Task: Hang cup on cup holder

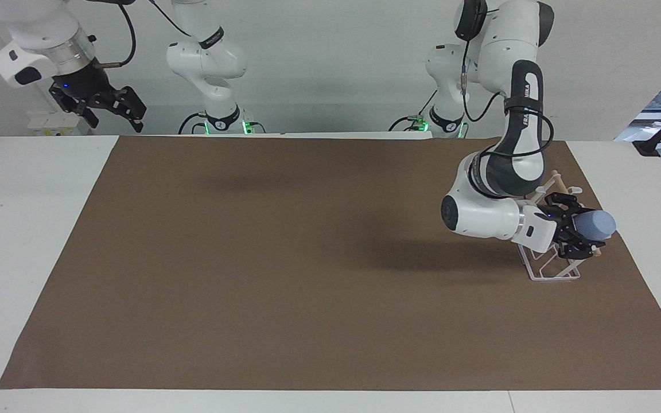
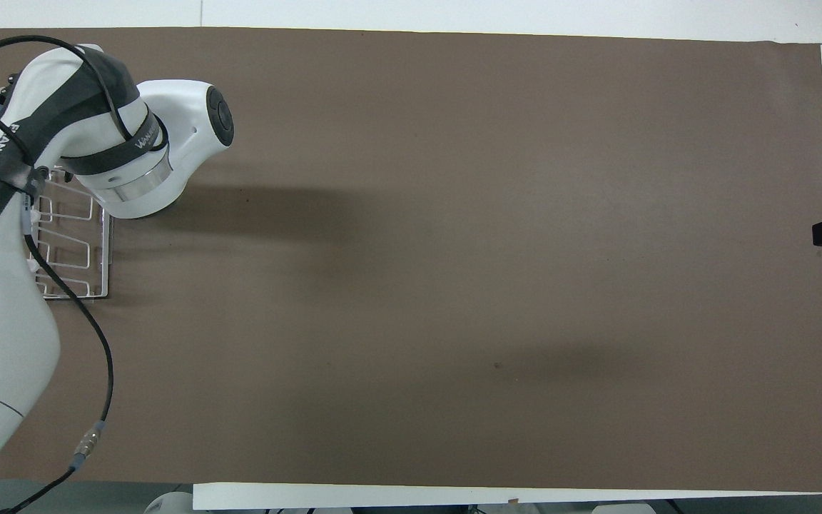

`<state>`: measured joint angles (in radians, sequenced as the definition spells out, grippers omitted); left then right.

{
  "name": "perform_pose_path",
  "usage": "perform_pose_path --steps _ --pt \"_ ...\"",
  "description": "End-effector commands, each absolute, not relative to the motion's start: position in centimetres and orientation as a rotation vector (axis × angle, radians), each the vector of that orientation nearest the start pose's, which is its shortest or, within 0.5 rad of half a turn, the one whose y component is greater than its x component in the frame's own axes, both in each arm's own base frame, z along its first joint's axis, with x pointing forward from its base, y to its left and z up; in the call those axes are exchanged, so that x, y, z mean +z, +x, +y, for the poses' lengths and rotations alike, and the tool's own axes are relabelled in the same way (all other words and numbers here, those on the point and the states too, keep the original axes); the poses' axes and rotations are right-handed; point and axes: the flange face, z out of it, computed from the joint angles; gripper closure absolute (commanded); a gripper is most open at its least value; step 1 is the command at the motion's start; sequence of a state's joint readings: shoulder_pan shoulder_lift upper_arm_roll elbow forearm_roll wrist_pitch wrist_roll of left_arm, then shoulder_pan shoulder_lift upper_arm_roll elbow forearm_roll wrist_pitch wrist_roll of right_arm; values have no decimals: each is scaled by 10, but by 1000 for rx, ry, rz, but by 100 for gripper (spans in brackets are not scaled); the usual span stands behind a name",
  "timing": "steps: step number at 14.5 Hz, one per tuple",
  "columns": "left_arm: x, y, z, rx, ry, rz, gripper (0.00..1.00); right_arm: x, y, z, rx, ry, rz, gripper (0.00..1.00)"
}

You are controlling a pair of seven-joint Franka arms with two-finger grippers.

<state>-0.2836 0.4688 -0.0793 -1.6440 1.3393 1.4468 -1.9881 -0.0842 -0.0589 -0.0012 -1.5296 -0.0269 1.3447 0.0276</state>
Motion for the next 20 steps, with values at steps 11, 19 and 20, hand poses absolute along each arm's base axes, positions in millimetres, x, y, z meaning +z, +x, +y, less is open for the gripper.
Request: perform_pose_path --steps 11,19,20 --pt "351 636 -111 -1124 -1524 -1169 1 654 508 -54 220 -3168 153 1" --pt "499 600 -126 -961 -1700 -1248 1 653 505 -50 237 -3167 141 1" --pt "518 584 -123 -814 -1829 -1209 1 652 505 -49 239 -3166 136 1"
